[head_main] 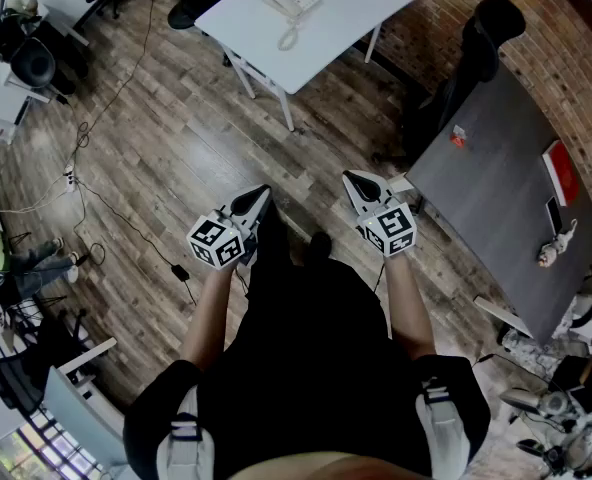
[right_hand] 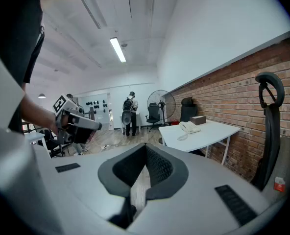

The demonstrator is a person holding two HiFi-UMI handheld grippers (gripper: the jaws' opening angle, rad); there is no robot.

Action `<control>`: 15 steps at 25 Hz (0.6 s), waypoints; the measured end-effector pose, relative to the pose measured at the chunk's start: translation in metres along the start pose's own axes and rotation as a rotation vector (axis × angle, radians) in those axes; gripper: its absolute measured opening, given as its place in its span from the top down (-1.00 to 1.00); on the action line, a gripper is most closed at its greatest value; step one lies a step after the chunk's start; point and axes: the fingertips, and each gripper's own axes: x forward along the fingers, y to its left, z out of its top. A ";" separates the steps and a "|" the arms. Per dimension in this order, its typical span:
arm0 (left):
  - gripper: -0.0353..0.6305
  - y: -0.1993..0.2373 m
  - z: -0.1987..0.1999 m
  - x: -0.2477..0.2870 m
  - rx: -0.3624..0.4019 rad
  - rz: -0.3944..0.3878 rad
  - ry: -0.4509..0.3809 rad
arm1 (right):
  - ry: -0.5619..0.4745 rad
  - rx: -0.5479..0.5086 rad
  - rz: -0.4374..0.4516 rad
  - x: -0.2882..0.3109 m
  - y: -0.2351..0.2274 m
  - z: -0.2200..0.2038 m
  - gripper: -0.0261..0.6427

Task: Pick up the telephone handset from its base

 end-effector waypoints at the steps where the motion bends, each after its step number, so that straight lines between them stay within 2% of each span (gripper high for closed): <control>1: 0.83 0.000 0.003 0.002 0.001 0.001 -0.007 | 0.000 0.000 0.000 0.000 0.001 0.000 0.93; 12: 0.83 0.014 0.012 0.007 -0.031 -0.023 -0.028 | 0.028 -0.009 -0.008 0.011 0.008 0.004 0.93; 15: 0.83 0.030 0.016 0.008 -0.040 -0.031 -0.028 | 0.001 0.042 -0.003 0.024 0.005 0.010 0.93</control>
